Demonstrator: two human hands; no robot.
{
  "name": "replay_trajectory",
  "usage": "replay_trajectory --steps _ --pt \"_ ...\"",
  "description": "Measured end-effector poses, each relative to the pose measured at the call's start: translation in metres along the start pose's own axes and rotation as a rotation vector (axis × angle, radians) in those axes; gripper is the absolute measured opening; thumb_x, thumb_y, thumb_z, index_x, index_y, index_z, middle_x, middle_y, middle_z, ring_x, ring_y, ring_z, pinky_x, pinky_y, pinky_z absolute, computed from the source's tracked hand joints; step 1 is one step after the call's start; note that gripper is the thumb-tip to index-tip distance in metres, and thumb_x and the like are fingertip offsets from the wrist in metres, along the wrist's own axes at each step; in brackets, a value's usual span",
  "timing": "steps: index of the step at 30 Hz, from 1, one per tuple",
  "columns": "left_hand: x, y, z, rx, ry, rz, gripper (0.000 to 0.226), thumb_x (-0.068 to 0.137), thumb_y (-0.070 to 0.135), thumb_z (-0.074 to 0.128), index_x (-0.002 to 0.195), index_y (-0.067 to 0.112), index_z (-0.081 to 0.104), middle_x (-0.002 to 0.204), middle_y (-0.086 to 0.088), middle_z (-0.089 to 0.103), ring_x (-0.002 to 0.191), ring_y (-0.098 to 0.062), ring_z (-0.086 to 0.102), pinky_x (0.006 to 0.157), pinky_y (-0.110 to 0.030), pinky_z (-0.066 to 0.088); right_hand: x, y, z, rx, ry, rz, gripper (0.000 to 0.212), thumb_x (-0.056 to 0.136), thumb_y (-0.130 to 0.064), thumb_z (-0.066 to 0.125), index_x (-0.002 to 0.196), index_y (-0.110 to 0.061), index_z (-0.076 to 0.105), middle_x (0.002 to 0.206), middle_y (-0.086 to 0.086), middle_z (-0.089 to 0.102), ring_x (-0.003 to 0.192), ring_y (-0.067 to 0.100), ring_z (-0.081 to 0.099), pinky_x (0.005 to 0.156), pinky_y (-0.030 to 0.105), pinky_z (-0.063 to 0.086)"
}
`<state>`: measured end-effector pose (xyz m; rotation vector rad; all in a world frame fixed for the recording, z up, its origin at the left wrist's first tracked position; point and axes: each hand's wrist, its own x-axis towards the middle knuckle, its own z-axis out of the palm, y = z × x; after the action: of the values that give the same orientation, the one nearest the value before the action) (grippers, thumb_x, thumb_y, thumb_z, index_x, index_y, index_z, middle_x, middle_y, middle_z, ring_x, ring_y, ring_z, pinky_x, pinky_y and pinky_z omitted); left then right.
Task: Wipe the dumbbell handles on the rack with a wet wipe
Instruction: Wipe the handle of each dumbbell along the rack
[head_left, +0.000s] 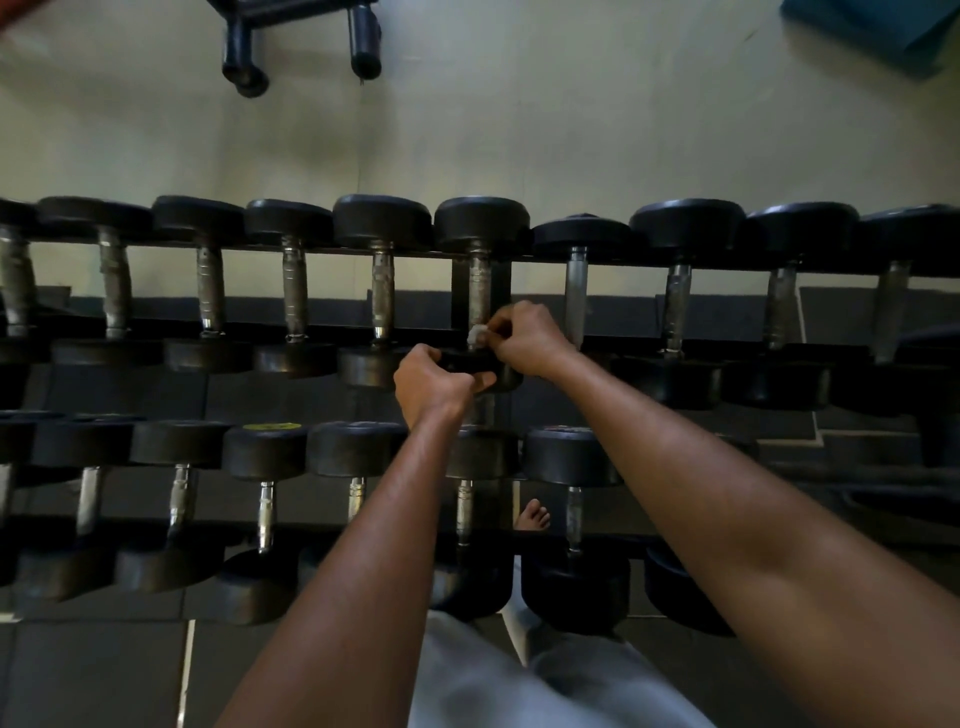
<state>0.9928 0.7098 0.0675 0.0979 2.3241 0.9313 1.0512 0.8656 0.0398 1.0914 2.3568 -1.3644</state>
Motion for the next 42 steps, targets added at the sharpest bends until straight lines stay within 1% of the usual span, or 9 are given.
replay_trajectory --steps 6,16,20,22,26,32,34,39,42 --pt "0.0 0.002 -0.002 0.03 -0.002 0.007 0.059 0.074 0.028 0.099 0.122 0.016 0.066 0.106 0.007 0.065 0.098 -0.008 0.063 0.075 -0.017 0.047 0.005 0.007 0.004 0.06 0.022 0.067 0.008 0.099 -0.028 0.074 0.106 -0.024 0.072 0.102 -0.004 0.07 0.093 0.009 0.07 0.079 0.03 0.061" --pt "0.003 0.004 -0.004 0.062 -0.001 -0.027 0.061 0.074 0.027 0.1 0.123 0.014 0.066 0.107 0.005 0.064 0.101 -0.01 0.063 0.079 -0.021 0.047 0.009 0.006 -0.005 0.039 -0.011 0.137 0.008 0.101 -0.027 0.072 0.097 -0.02 0.069 0.094 0.0 0.07 0.086 0.011 0.069 0.066 0.025 0.049" --pt "0.009 0.005 -0.008 0.105 -0.009 -0.03 0.064 0.072 0.03 0.101 0.124 0.014 0.067 0.108 0.004 0.065 0.099 -0.009 0.061 0.072 -0.016 0.044 0.018 0.006 -0.004 0.023 -0.015 0.167 0.007 0.101 -0.026 0.072 0.102 -0.02 0.071 0.1 0.001 0.071 0.093 0.013 0.069 0.08 0.032 0.057" --pt "0.009 0.003 -0.006 0.128 -0.01 -0.011 0.064 0.071 0.032 0.101 0.123 0.014 0.068 0.111 0.002 0.071 0.098 -0.01 0.064 0.077 -0.02 0.049 0.021 0.005 0.001 0.003 -0.005 0.182 0.009 0.101 -0.025 0.072 0.106 -0.018 0.072 0.102 0.002 0.072 0.096 0.015 0.069 0.088 0.035 0.058" --pt "0.01 0.002 -0.008 0.123 -0.034 -0.001 0.067 0.07 0.034 0.102 0.123 0.013 0.068 0.11 0.001 0.071 0.097 -0.011 0.065 0.081 -0.023 0.052 0.019 0.002 0.002 0.025 0.005 0.178 0.008 0.101 -0.025 0.073 0.106 -0.019 0.072 0.102 0.002 0.071 0.098 0.016 0.069 0.087 0.035 0.058" --pt "0.013 -0.009 -0.012 0.09 -0.038 0.086 0.069 0.069 0.04 0.102 0.124 0.014 0.068 0.111 0.004 0.071 0.1 -0.011 0.068 0.079 -0.02 0.052 0.001 0.005 0.003 0.046 0.114 -0.008 0.013 0.103 -0.038 0.069 0.105 -0.026 0.074 0.096 -0.01 0.068 0.09 0.001 0.062 0.072 0.023 0.047" --pt "0.013 -0.018 -0.01 0.065 -0.015 0.113 0.07 0.068 0.044 0.101 0.123 0.015 0.069 0.113 0.003 0.074 0.102 -0.012 0.07 0.081 -0.02 0.054 0.0 0.008 0.007 -0.001 0.115 -0.095 0.012 0.102 -0.038 0.07 0.109 -0.029 0.073 0.098 -0.013 0.066 0.091 -0.002 0.06 0.075 0.025 0.047" --pt "0.011 -0.029 -0.008 0.024 0.001 0.169 0.07 0.066 0.054 0.1 0.119 0.019 0.072 0.111 0.005 0.075 0.1 -0.009 0.072 0.081 -0.017 0.057 -0.001 0.01 0.011 -0.049 0.077 -0.195 0.016 0.099 -0.038 0.074 0.112 -0.029 0.077 0.117 -0.007 0.064 0.109 0.011 0.063 0.095 0.031 0.051" --pt "0.01 -0.027 -0.01 0.015 -0.002 0.17 0.069 0.066 0.055 0.1 0.118 0.02 0.072 0.111 0.006 0.075 0.1 -0.008 0.071 0.074 -0.007 0.05 -0.001 0.002 0.003 -0.083 0.021 -0.169 0.011 0.099 -0.041 0.073 0.109 -0.036 0.077 0.111 -0.013 0.068 0.106 0.008 0.064 0.094 0.034 0.053"
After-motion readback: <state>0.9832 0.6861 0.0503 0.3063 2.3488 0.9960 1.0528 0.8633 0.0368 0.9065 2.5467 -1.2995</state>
